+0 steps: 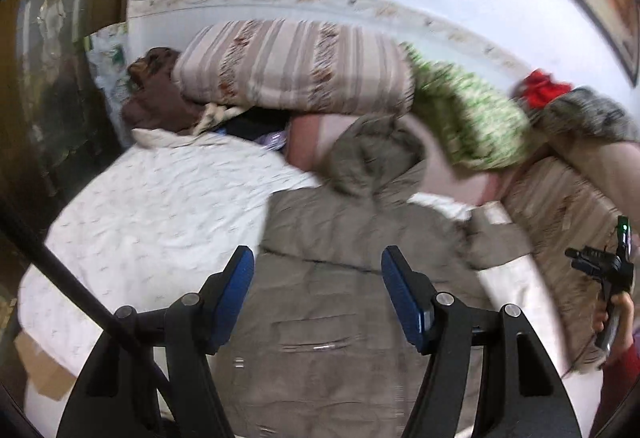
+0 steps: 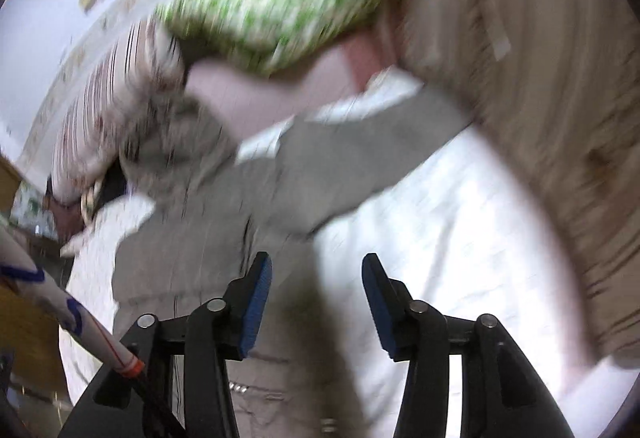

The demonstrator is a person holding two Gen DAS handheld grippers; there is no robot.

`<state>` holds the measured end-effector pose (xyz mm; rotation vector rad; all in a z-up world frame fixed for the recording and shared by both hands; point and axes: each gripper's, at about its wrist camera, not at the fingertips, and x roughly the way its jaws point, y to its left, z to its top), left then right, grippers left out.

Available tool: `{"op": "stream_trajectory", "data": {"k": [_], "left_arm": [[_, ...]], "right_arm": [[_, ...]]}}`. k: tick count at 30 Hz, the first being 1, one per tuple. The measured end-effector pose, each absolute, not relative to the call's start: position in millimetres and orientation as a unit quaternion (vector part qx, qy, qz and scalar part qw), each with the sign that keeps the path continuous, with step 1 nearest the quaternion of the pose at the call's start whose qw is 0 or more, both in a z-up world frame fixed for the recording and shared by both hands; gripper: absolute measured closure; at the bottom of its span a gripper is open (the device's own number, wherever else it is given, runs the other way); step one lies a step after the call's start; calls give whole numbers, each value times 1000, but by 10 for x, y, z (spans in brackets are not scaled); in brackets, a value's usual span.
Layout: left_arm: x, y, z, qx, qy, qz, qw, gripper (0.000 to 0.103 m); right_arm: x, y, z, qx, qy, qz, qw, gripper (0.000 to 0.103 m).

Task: Fold large clothes
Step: 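Open the left tool and withdraw it from the folded sleeve, then move the right tool to the other jacket sleeve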

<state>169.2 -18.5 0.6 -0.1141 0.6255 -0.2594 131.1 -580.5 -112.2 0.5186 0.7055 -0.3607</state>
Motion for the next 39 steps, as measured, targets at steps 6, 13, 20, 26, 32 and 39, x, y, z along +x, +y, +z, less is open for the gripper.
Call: {"op": "stream_trajectory", "data": {"k": [6, 13, 20, 26, 32, 39], "left_arm": [[1590, -311, 66, -81, 278, -154, 945, 27], [1644, -446, -244, -196, 313, -195, 909, 27], [1994, -674, -600, -109, 389, -114, 908, 27], [2350, -730, -1108, -100, 469, -97, 872, 27], [2600, -752, -1535, -89, 505, -61, 856, 27], [2791, -856, -1741, -31, 514, -26, 857, 27]], "right_arm": [[944, -6325, -393, 227, 276, -247, 901, 29], [1163, -6428, -1040, 262, 313, -235, 882, 28], [1543, -6551, -1911, 295, 367, -235, 850, 28], [1796, -6695, -2404, 307, 397, -246, 829, 28], [2055, -6892, -2765, 322, 412, -260, 812, 28], [2340, -7131, -3073, 350, 412, -262, 799, 28]]}}
